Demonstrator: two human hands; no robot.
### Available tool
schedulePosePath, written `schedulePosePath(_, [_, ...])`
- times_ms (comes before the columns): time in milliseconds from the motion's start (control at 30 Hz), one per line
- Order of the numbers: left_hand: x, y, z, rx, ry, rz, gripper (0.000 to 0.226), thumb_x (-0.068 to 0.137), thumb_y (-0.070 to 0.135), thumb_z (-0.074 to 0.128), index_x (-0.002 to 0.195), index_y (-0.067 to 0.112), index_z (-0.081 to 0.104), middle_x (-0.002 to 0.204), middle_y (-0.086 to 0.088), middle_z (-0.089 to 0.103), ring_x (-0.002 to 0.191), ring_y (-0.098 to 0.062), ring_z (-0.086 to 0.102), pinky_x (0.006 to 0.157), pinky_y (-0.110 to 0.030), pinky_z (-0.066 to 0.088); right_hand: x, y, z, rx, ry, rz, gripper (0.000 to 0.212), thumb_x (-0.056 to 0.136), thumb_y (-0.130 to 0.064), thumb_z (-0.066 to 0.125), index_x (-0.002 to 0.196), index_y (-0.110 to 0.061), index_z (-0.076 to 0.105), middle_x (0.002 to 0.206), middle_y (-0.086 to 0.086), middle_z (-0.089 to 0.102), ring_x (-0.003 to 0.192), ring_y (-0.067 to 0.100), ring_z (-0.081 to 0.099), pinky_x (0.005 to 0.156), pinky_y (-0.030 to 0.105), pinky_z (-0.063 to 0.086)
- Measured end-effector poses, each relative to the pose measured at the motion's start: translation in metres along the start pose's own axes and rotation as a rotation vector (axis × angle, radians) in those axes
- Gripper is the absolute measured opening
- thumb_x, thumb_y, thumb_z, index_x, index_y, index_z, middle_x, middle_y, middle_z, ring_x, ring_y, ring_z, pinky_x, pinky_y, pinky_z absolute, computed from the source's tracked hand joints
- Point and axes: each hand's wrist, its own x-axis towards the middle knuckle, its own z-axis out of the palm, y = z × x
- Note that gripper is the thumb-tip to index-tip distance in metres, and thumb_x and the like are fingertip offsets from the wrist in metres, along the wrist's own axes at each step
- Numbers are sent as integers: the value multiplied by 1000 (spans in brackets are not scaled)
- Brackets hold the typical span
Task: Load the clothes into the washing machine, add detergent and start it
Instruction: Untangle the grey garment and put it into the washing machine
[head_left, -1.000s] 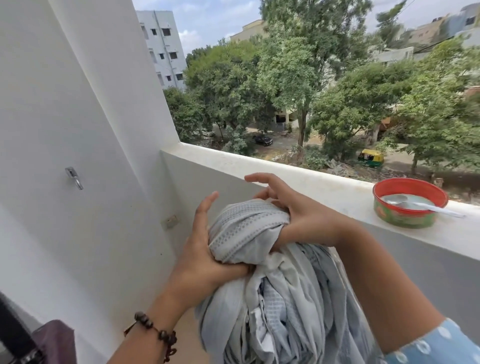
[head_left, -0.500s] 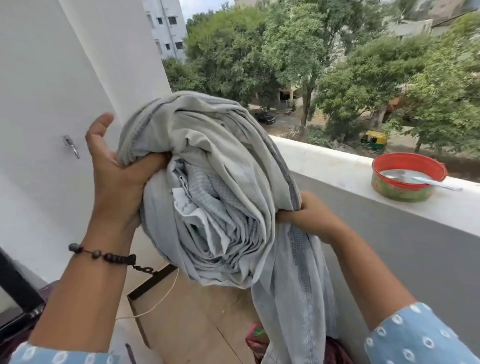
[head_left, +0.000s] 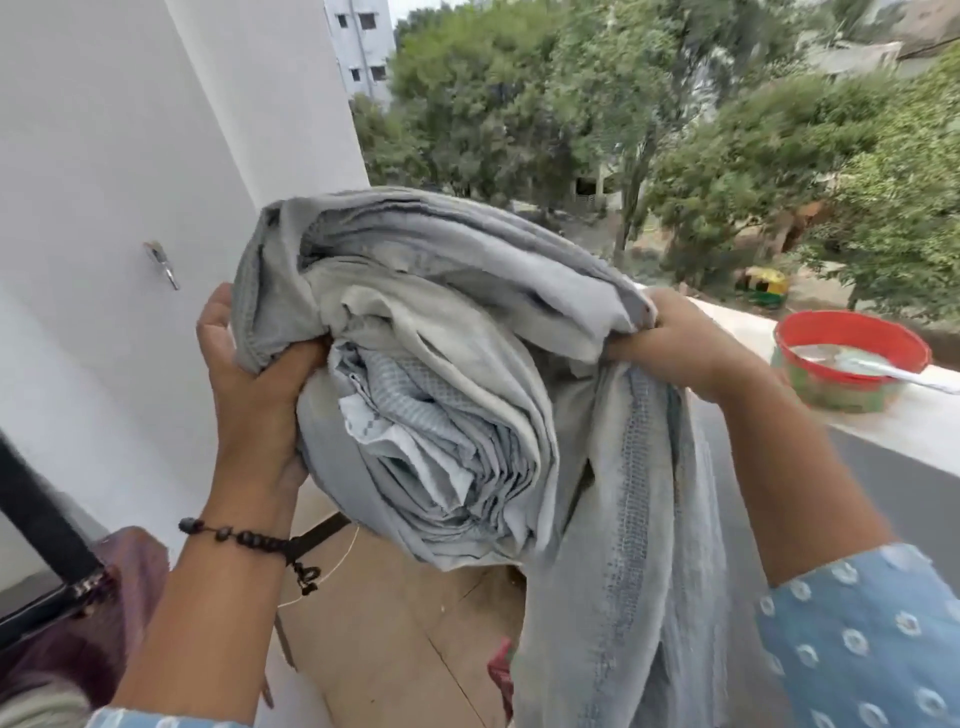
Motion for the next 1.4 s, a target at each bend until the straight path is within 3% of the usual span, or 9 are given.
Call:
schedulePosePath(200, [-3,-5,15,-21,-34,1,80,81,-10,68,148,2,28,97,11,73,87,-8,70,72,-25,58,-34,43,39,189,-395,198,35,81,-17,78,112,-28,65,108,-12,73,101,5,67,88,29,54])
schedulePosePath(467, [-3,-4,43,-235,32,-52,71,80,8,68,146,13,42,133,-11,62,112,-26,67,84,-34,59,-74,83,80,773,-609,193,108,62,-46,88,146,-7,32,141,9,55,129,29,53,101,37,47])
schedulePosePath(667, [10,6,62,-380,195,-55,71,83,27,75,146,10,45,139,-18,59,121,-31,63,89,-39,58,-77,67,99,1012,-529,101,122,53,-43,93,147,-2,27,144,17,51,132,35,49,102,40,44])
schedulePosePath(833, [-10,-23,67,-349,289,-153,64,86,26,73,143,9,48,138,-17,59,116,-25,65,81,-34,58,-49,37,95,1067,-56,27,100,56,-32,91,141,-8,45,132,17,61,121,38,58,101,53,46])
schedulePosePath(967, [-44,-57,36,-180,-7,-375,87,68,43,87,144,21,50,134,-9,65,122,-31,63,96,-61,52,-32,33,70,1090,215,-29,66,67,0,67,132,-7,55,121,20,66,110,42,63,83,46,57])
schedulePosePath(1100, [-53,-62,-15,-164,-184,-573,133,42,48,99,154,21,33,127,-6,70,110,-24,71,79,-43,62,-26,27,37,910,198,-106,70,63,3,65,131,-17,57,119,15,67,106,36,66,81,44,58])
schedulePosePath(1200, [-31,-35,-42,9,-292,-434,145,10,62,96,139,63,30,149,7,49,138,-18,48,101,-47,49,-20,14,18,628,71,-187,79,54,-8,76,129,-28,58,118,3,69,108,24,67,82,37,57])
schedulePosePath(1300, [-16,-3,-21,309,-582,-241,142,26,74,90,143,70,9,154,24,38,146,4,29,119,-36,22,-12,-13,20,354,-144,-245,76,57,-12,75,129,-33,57,122,-5,66,113,16,64,93,43,54])
schedulePosePath(1400, [-17,2,22,535,-856,-157,145,36,68,92,142,71,-7,157,25,32,145,1,32,121,-38,26,-7,-37,31,181,-317,-282,75,62,-7,73,131,-32,54,124,-9,64,114,10,62,98,39,51])
